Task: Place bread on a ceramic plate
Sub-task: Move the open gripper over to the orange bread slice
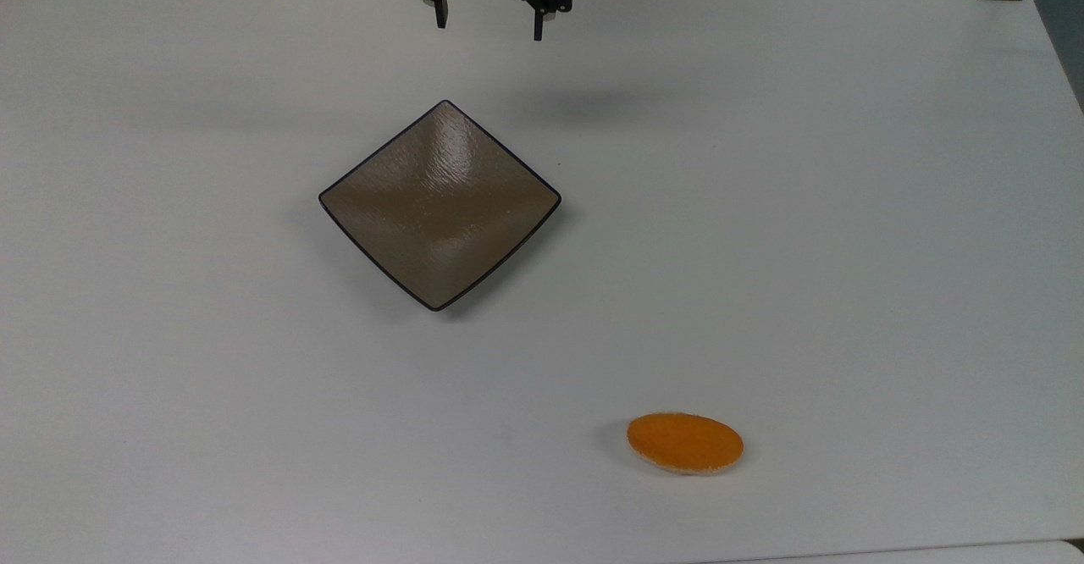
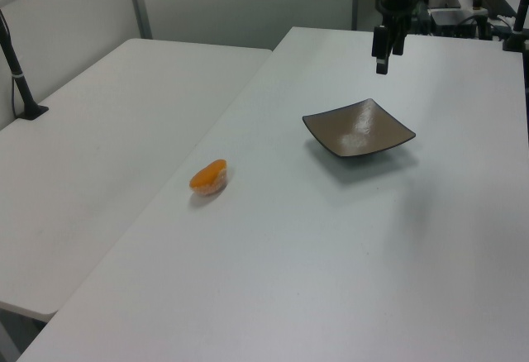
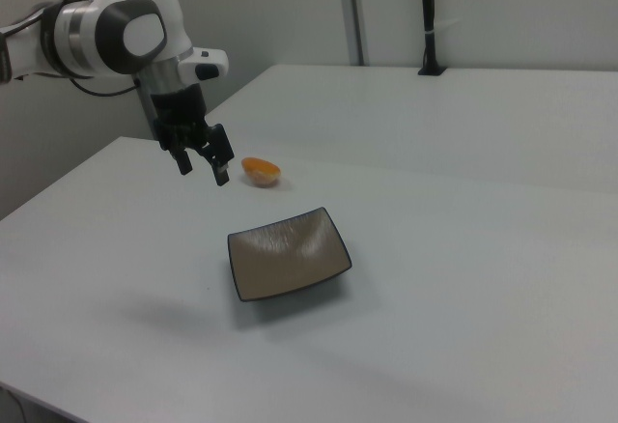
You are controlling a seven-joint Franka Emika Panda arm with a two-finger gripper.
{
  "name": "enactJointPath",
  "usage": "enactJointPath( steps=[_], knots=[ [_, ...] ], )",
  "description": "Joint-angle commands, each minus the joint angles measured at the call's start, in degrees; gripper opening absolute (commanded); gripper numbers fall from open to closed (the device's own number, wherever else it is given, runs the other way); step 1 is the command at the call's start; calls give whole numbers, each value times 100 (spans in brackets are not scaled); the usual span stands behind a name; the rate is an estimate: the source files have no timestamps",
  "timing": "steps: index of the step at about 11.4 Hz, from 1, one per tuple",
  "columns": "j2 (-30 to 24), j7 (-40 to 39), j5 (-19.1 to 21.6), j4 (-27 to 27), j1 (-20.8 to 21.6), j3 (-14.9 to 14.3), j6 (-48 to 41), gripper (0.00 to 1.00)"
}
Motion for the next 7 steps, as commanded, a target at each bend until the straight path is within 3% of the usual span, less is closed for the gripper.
enactJointPath(
  steps=[1,7],
  knots=[
    [28,-24,35,-68,33,5,181,100],
    [195,3,106,36,25,13,216,100]
  ],
)
